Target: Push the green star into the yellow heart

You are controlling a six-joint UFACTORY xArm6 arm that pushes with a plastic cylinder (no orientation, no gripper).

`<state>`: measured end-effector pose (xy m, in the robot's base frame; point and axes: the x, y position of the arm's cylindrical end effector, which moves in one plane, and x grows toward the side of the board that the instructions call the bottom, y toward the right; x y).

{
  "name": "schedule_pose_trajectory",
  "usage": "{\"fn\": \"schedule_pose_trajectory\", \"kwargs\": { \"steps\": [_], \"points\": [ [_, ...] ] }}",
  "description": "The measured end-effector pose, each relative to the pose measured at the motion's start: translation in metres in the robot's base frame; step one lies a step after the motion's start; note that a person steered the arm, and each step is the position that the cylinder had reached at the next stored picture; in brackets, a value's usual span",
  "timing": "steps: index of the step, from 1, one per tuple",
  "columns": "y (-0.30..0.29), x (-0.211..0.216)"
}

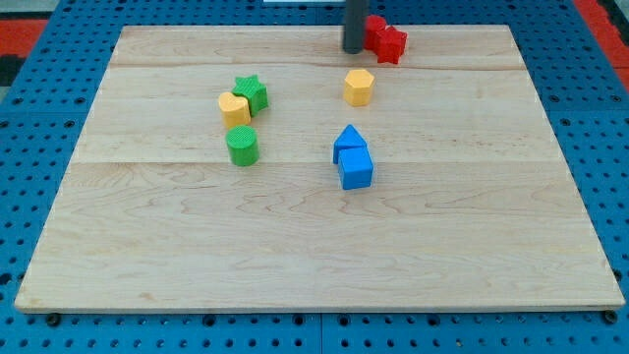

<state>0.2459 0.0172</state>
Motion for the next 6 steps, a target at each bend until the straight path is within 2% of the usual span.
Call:
{"fn": "schedule_pose_trajectory", "kwargs": {
  "steps": [2, 3, 4, 5, 6],
  "points": [
    [-0.134, 0.070],
    [-0.193, 0.079],
    [-0.215, 0.107],
    [-0.214, 0.154],
    [-0.169, 0.162]
  ]
}}
